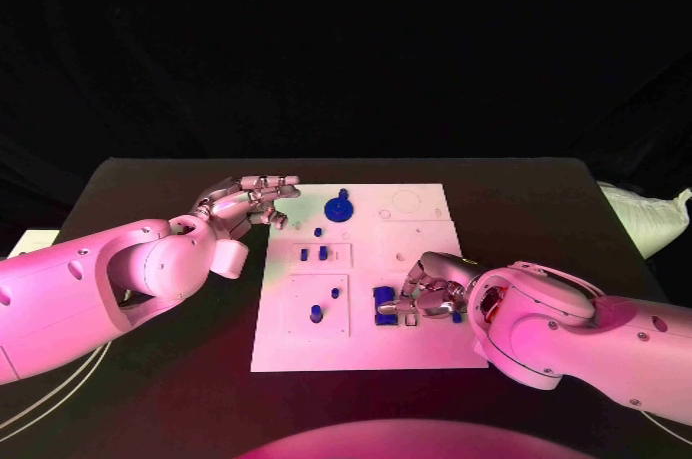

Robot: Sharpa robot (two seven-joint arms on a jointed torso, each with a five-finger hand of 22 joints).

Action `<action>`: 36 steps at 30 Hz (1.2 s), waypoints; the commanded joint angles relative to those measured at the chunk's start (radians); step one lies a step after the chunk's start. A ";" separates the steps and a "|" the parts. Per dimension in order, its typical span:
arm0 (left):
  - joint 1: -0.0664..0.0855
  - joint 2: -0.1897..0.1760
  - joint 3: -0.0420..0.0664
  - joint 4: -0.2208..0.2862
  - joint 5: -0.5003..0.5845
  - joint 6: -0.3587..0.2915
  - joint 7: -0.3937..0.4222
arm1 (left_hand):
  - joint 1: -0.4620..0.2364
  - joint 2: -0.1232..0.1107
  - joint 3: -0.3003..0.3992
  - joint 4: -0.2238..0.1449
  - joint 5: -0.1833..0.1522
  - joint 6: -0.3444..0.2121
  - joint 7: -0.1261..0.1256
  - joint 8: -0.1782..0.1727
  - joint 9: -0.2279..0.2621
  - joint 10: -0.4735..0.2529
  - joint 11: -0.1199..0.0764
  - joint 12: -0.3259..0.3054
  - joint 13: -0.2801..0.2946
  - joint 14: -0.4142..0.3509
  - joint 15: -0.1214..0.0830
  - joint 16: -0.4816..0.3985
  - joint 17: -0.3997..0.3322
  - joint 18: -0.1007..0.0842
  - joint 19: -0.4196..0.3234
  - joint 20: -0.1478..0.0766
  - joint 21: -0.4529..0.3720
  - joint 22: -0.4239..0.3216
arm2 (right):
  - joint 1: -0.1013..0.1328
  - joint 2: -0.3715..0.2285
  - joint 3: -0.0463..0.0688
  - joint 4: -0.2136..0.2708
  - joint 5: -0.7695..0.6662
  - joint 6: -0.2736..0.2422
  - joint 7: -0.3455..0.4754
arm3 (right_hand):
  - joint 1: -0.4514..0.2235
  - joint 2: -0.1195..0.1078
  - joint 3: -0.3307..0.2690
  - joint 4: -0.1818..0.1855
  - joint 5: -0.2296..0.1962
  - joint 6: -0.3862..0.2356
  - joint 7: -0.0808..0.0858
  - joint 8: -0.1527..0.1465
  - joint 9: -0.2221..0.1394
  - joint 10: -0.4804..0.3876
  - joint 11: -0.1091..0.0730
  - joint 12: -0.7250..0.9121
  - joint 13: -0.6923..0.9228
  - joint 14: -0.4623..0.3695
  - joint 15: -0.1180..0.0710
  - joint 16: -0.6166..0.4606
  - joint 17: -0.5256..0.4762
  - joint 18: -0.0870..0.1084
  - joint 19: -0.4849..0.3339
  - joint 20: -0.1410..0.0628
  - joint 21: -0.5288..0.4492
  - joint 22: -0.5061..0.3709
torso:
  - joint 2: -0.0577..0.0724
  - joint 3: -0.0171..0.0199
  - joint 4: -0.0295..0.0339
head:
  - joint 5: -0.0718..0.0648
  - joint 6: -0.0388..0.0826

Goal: Assemble the parts on the task board

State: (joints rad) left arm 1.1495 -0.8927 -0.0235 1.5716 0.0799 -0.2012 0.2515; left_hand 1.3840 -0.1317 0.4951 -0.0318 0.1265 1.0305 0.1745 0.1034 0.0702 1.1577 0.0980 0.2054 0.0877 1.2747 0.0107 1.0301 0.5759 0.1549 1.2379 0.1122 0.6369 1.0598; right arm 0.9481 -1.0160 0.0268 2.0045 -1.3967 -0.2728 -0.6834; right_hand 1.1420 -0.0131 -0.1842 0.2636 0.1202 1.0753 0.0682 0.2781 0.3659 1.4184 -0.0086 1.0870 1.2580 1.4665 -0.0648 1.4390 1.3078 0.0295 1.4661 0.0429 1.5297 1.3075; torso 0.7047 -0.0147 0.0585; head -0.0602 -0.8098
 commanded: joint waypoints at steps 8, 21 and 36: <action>0.000 0.001 0.001 0.002 -0.003 0.019 0.003 | -0.003 0.010 -0.008 0.001 -0.001 -0.004 0.006 0.005 -0.002 -0.007 0.002 0.005 0.001 -0.009 0.001 -0.006 -0.001 0.017 -0.008 -0.001 -0.005 -0.002 | -0.001 0.004 0.000 -0.008 -0.086 0.018 -0.013 | 0.197 0.040 0.053 -0.090 0.011 0.008 -0.007 0.000 0.015 -0.001 -0.007 -0.010 0.004 0.063 -0.014 -0.001 0.029 -0.015 0.070 -0.008 0.002 0.214 | 0.000 0.0000 0.0007 | -0.001 -0.002; 0.000 -0.001 0.000 0.001 -0.003 0.018 0.003 | -0.003 0.010 -0.008 0.001 -0.001 -0.004 0.006 0.005 -0.002 -0.007 0.002 0.005 0.001 -0.009 0.001 -0.006 -0.001 0.017 -0.008 -0.001 -0.005 -0.002 | 0.029 -0.114 0.003 0.046 -0.039 -0.017 0.032 | 0.153 0.052 0.031 -0.042 0.105 -0.014 0.005 -0.025 0.011 -0.003 0.003 -0.021 0.003 0.062 -0.007 -0.006 0.021 -0.014 0.070 -0.005 0.001 0.214 | -0.002 -0.0003 -0.0009 | -0.016 -0.002; 0.000 0.003 0.000 0.005 -0.003 0.019 0.003 | -0.003 0.010 -0.008 0.001 -0.001 -0.004 0.006 0.005 -0.002 -0.007 0.002 0.005 0.001 -0.009 0.001 -0.006 -0.001 0.017 -0.008 -0.001 -0.005 -0.002 | 0.051 -0.227 -0.010 0.039 -0.187 0.072 0.043 | 0.184 0.074 0.030 -0.010 0.109 -0.029 0.023 -0.084 -0.039 -0.027 0.019 -0.101 -0.040 0.059 0.008 -0.012 0.014 -0.014 0.068 0.011 -0.001 0.212 | 0.000 0.0010 -0.0043 | -0.041 0.004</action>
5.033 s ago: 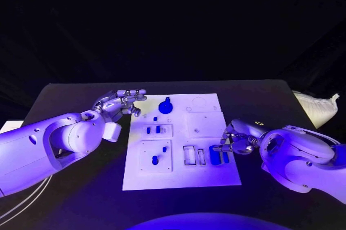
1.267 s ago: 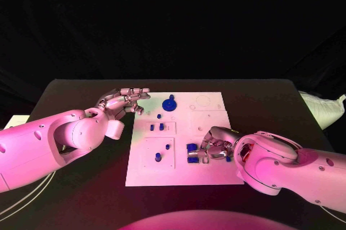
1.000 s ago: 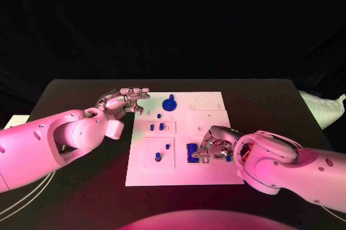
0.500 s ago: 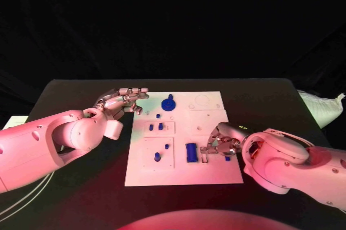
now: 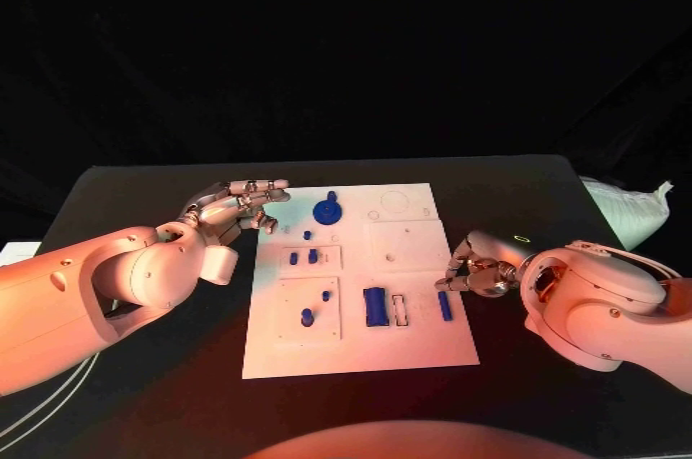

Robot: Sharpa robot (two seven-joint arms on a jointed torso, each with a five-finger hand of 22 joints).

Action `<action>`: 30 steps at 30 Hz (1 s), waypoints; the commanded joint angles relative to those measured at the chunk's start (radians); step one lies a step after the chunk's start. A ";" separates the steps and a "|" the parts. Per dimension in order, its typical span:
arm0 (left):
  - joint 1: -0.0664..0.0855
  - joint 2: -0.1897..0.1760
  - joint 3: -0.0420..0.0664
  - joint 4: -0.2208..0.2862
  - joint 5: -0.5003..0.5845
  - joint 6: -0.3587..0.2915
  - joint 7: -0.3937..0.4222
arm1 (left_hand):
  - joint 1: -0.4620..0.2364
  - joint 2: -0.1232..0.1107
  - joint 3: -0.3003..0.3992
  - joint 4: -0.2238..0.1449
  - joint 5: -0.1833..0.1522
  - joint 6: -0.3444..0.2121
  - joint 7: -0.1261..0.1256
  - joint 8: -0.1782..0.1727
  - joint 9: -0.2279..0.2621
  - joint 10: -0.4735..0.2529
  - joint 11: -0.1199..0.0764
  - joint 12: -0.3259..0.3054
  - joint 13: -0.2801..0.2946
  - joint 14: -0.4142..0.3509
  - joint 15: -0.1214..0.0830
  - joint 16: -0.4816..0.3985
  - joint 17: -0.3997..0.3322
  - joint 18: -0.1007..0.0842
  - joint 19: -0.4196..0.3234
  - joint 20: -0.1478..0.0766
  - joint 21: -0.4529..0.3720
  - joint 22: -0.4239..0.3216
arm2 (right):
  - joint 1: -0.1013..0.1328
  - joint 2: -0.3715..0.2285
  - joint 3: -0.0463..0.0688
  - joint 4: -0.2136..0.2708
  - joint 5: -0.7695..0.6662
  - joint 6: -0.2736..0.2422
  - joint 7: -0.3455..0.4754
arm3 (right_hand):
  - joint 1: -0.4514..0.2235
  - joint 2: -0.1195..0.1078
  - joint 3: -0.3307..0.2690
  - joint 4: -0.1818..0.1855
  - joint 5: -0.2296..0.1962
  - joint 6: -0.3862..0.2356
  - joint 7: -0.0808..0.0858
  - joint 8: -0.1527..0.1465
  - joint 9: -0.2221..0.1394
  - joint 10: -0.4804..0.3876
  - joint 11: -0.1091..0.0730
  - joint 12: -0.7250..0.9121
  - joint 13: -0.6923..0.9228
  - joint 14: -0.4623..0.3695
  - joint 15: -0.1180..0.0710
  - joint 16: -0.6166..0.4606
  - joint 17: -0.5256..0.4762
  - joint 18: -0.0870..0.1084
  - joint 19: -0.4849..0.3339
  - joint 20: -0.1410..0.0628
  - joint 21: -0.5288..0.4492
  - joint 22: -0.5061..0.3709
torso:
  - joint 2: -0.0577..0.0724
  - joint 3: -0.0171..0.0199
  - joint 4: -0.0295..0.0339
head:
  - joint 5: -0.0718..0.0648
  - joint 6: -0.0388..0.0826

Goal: Assemble the parts on the task board

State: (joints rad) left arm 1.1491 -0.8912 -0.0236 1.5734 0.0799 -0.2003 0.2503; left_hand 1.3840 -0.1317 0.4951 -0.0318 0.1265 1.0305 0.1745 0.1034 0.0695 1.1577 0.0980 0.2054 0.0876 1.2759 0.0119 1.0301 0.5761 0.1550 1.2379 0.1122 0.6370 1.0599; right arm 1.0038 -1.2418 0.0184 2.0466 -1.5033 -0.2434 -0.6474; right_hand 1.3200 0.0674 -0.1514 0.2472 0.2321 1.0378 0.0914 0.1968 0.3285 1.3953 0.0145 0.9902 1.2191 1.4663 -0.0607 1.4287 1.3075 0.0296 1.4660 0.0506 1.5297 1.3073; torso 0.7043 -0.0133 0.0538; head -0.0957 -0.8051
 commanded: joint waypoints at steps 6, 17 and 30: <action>0.000 0.002 0.001 0.003 -0.003 0.020 0.004 | -0.003 0.010 -0.008 0.001 -0.001 -0.004 0.006 0.005 -0.001 -0.007 0.002 0.005 0.001 -0.010 0.000 -0.006 -0.001 0.017 -0.008 -0.001 -0.005 -0.002 | -0.019 0.005 -0.005 -0.014 -0.104 0.069 -0.006 | 0.007 -0.018 -0.015 0.016 0.001 0.034 -0.007 0.003 -0.002 -0.001 -0.009 -0.006 -0.001 0.060 0.000 -0.001 0.016 -0.014 0.069 0.001 0.000 0.213 | 0.000 -0.0017 0.0045 | -0.009 -0.001; 0.000 0.000 0.001 0.002 -0.003 0.021 0.004 | -0.003 0.010 -0.008 0.001 -0.001 -0.004 0.006 0.005 -0.001 -0.007 0.002 0.005 0.001 -0.010 0.000 -0.006 -0.001 0.017 -0.008 -0.001 -0.005 -0.002 | -0.047 0.039 -0.007 -0.036 -0.109 0.118 -0.024 | 0.000 -0.036 -0.033 0.030 0.010 0.040 -0.009 0.000 -0.002 -0.002 -0.011 -0.014 -0.005 0.059 -0.002 -0.003 0.014 -0.013 0.066 -0.002 -0.003 0.211 | -0.001 -0.0020 0.0049 | -0.005 -0.005; -0.001 -0.002 0.001 0.002 -0.003 0.021 0.004 | -0.003 0.010 -0.008 0.001 -0.001 -0.004 0.006 0.005 -0.001 -0.007 0.002 0.005 0.001 -0.010 0.000 -0.006 -0.001 0.017 -0.008 -0.001 -0.005 -0.002 | -0.057 0.061 -0.007 -0.050 -0.132 0.150 -0.035 | 0.006 -0.037 -0.036 0.031 0.012 0.050 -0.012 0.003 0.002 -0.001 -0.013 -0.014 -0.005 0.059 -0.004 -0.003 0.016 -0.014 0.067 -0.003 -0.002 0.212 | -0.001 -0.0013 0.0034 | -0.001 -0.006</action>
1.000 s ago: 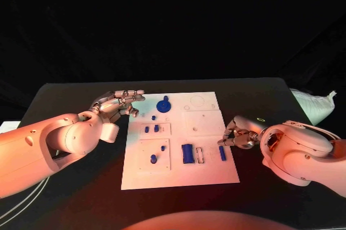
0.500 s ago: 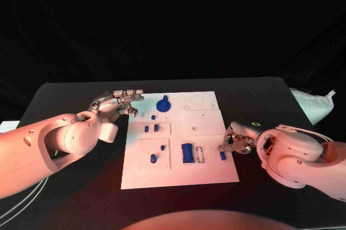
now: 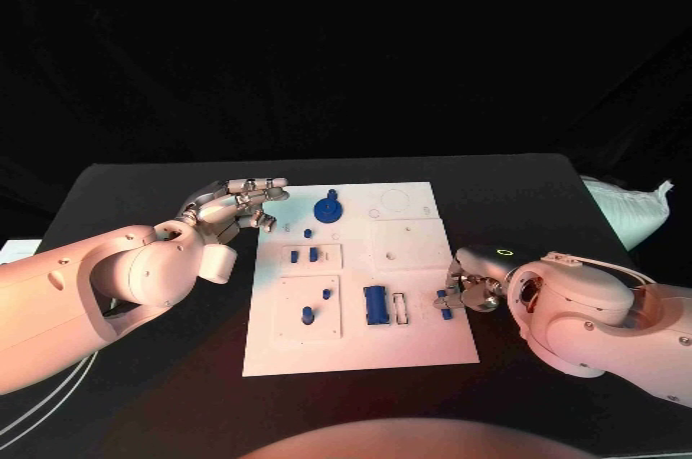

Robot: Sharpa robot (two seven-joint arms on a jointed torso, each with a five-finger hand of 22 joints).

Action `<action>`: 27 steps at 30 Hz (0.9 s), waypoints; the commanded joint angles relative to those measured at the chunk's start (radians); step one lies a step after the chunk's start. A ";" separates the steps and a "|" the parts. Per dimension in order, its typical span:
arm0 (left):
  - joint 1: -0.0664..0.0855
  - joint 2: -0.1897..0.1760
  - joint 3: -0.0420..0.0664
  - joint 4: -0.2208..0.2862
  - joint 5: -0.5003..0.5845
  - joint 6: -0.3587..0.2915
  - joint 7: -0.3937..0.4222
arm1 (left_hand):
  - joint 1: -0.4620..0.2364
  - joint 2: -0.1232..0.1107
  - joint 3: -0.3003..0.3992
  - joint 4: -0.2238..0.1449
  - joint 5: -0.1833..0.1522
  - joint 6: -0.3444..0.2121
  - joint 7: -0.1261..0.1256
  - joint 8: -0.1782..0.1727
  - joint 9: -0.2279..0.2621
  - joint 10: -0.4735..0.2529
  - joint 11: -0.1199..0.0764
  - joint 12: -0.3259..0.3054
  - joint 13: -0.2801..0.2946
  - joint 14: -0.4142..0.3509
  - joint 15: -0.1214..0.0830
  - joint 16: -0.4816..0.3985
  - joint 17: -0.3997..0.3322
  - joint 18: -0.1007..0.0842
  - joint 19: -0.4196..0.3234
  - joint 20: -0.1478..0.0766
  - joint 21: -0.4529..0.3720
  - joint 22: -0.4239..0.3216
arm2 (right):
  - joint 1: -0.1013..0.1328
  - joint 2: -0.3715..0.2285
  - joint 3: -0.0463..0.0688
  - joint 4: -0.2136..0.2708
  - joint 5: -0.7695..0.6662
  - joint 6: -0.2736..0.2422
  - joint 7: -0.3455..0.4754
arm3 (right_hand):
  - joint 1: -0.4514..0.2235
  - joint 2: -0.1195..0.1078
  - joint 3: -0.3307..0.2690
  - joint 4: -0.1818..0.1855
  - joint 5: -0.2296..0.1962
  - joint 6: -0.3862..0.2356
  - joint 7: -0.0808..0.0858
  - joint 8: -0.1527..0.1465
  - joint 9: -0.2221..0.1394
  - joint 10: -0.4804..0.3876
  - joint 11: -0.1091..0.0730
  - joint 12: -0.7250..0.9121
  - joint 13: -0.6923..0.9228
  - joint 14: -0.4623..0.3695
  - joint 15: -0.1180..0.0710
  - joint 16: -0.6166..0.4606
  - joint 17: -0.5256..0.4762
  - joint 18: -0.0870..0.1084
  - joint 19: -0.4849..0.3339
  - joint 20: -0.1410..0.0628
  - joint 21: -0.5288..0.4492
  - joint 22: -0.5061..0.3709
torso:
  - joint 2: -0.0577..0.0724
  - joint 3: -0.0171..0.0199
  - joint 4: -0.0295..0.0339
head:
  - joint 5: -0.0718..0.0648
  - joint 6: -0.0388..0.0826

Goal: Assemble the parts on the task board

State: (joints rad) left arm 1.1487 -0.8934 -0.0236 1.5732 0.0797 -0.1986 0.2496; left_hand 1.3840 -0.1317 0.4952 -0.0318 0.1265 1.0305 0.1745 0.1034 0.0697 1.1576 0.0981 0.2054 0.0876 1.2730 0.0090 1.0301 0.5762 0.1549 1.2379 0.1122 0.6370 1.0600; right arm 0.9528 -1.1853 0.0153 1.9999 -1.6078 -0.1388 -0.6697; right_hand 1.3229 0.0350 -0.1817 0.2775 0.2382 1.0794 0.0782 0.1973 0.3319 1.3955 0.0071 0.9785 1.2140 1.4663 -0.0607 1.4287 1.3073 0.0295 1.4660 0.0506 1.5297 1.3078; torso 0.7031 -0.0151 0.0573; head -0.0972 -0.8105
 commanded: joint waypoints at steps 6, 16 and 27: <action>0.000 0.000 0.001 0.002 -0.003 0.021 0.003 | -0.003 0.010 -0.008 0.001 -0.001 -0.004 0.006 0.005 -0.001 -0.007 0.002 0.005 0.001 -0.007 0.003 -0.006 -0.001 0.017 -0.008 -0.001 -0.005 -0.002 | -0.014 0.024 -0.004 -0.013 -0.079 0.078 -0.022 | 0.065 -0.005 0.005 -0.028 -0.010 0.015 -0.003 0.003 0.005 -0.001 -0.011 -0.005 0.001 0.060 -0.009 -0.001 0.020 -0.014 0.069 -0.007 0.000 0.214 | 0.000 0.0009 0.0009 | 0.003 -0.002; -0.001 0.000 0.001 0.002 -0.003 0.021 0.002 | -0.003 0.010 -0.008 0.001 -0.001 -0.004 0.006 0.005 -0.001 -0.007 0.002 0.005 0.001 -0.007 0.003 -0.006 -0.001 0.017 -0.008 -0.001 -0.005 -0.002 | -0.029 0.051 -0.004 -0.024 -0.162 0.164 -0.051 | 0.205 0.025 0.098 -0.110 -0.176 0.017 -0.007 -0.006 0.010 -0.010 -0.016 -0.027 -0.008 0.060 -0.013 0.000 0.025 -0.015 0.070 -0.013 0.001 0.216 | 0.000 0.0005 0.0000 | 0.005 -0.005; -0.001 0.000 0.000 0.002 -0.004 0.021 0.002 | -0.004 0.012 -0.010 0.000 -0.001 -0.007 0.007 0.005 -0.002 -0.012 0.002 0.009 0.001 -0.008 0.003 -0.006 -0.005 0.017 -0.009 0.000 -0.009 -0.004 | -0.037 0.069 -0.004 -0.031 -0.185 0.195 -0.057 | 0.191 0.001 0.104 -0.109 -0.178 0.013 -0.001 -0.014 0.008 -0.013 -0.011 -0.038 -0.013 0.060 -0.009 -0.001 0.025 -0.015 0.069 -0.011 0.000 0.215 | -0.002 -0.0005 0.0012 | 0.003 -0.005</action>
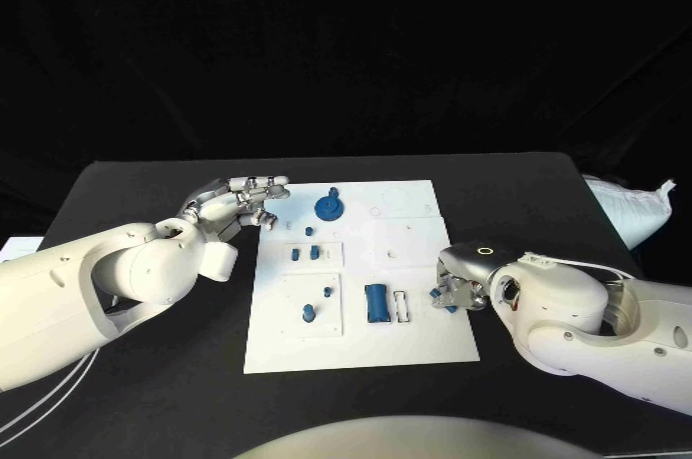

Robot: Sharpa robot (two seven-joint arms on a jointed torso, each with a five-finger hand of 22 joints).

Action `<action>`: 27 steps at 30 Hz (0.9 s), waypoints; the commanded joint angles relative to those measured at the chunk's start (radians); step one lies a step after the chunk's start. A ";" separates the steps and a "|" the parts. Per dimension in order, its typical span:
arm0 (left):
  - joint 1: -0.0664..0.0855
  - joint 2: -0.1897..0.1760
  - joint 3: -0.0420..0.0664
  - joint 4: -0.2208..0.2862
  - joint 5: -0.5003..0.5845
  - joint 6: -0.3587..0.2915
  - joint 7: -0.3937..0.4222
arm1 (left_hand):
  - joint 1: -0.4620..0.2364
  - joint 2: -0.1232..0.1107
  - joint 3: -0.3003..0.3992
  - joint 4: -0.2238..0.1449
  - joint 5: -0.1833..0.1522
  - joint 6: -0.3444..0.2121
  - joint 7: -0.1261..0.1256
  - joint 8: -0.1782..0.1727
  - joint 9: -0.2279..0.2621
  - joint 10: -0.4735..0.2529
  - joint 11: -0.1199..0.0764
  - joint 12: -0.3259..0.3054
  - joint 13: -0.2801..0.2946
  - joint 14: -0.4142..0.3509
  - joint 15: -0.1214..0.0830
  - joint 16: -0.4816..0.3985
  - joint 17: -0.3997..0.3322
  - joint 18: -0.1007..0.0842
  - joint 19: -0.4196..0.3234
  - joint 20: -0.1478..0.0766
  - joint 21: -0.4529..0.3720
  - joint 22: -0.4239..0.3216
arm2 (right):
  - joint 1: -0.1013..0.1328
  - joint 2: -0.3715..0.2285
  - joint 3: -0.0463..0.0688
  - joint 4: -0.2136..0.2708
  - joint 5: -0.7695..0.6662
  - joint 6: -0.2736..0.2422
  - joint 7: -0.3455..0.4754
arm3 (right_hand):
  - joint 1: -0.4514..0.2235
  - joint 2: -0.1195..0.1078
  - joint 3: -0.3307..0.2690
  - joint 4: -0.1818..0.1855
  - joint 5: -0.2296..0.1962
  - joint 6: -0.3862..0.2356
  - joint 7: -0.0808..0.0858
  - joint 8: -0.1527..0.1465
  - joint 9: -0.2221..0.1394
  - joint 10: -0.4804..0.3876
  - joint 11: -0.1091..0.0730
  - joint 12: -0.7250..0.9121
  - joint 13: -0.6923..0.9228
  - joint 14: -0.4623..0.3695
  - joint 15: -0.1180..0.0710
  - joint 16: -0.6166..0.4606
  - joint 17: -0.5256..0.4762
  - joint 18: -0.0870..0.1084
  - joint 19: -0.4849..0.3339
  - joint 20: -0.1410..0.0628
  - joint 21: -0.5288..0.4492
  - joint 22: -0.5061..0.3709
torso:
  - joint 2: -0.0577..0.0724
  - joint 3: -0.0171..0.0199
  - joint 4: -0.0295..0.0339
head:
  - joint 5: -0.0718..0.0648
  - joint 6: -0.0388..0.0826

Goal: Assemble the parts on the task board

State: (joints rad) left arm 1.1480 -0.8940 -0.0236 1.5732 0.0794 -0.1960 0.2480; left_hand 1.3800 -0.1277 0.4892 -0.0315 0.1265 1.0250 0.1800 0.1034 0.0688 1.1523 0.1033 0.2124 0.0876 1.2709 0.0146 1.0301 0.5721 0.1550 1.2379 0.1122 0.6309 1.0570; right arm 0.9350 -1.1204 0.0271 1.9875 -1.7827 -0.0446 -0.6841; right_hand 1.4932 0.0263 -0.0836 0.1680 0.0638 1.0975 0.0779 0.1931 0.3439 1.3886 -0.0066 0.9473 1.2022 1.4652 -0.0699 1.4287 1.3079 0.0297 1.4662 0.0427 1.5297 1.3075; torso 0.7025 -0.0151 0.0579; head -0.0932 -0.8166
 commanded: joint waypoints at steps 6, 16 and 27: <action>-0.001 0.001 0.000 0.002 -0.004 0.019 0.003 | 0.000 0.008 -0.004 0.000 -0.001 -0.002 0.001 0.005 -0.001 -0.006 -0.003 0.002 0.001 -0.006 -0.002 -0.006 -0.001 0.017 -0.009 0.000 -0.003 -0.001 | -0.023 0.009 -0.016 -0.021 0.004 0.100 -0.044 | 0.004 -0.014 0.015 0.008 0.016 -0.015 0.006 -0.023 -0.007 -0.014 0.008 -0.024 -0.010 0.060 0.004 -0.003 0.023 -0.014 0.066 0.001 -0.004 0.212 | -0.001 -0.0010 -0.0003 | -0.001 0.002; -0.001 0.001 0.000 0.003 -0.005 0.019 0.003 | -0.002 0.007 -0.006 0.001 -0.001 -0.002 0.002 0.004 -0.001 -0.008 -0.002 0.002 0.001 -0.006 -0.002 -0.005 0.000 0.017 -0.009 0.000 -0.004 -0.002 | -0.025 0.014 -0.016 -0.026 0.035 0.023 -0.057 | 0.036 -0.020 0.120 0.002 0.211 -0.004 0.003 -0.035 -0.012 -0.018 0.004 -0.029 -0.011 0.061 0.001 -0.001 0.031 -0.015 0.069 0.001 -0.001 0.215 | -0.001 -0.0008 -0.0003 | -0.002 0.006; -0.003 0.001 0.000 0.002 -0.005 0.020 0.004 | -0.002 0.007 -0.006 0.001 -0.001 -0.002 0.002 0.004 -0.001 -0.008 -0.002 0.002 0.001 -0.006 -0.002 -0.005 0.000 0.017 -0.009 0.000 -0.004 -0.002 | -0.013 -0.014 -0.004 0.025 0.241 -0.220 -0.029 | -0.022 -0.107 0.335 0.012 0.373 -0.003 0.008 -0.040 0.001 -0.018 0.006 -0.048 -0.022 0.060 0.004 -0.009 0.024 -0.015 0.070 0.001 -0.001 0.216 | 0.000 -0.0004 0.0015 | 0.001 0.013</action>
State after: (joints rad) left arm 1.1457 -0.8943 -0.0238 1.5731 0.0784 -0.1951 0.2468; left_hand 1.3801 -0.1277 0.4893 -0.0315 0.1265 1.0251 0.1800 0.1034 0.0690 1.1523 0.1033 0.2123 0.0876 1.2710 0.0148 1.0301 0.5722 0.1550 1.2379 0.1122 0.6309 1.0562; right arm 0.9220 -1.1322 0.0246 2.0080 -1.6754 -0.1829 -0.6904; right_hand 1.4755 -0.0764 0.1626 0.2645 0.4325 1.0894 0.0860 0.1481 0.3382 1.3662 0.0037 0.9049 1.1836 1.4647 -0.0624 1.4234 1.3076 0.0297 1.4662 0.0428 1.5297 1.3073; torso 0.7011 -0.0151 0.0585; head -0.0930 -0.8049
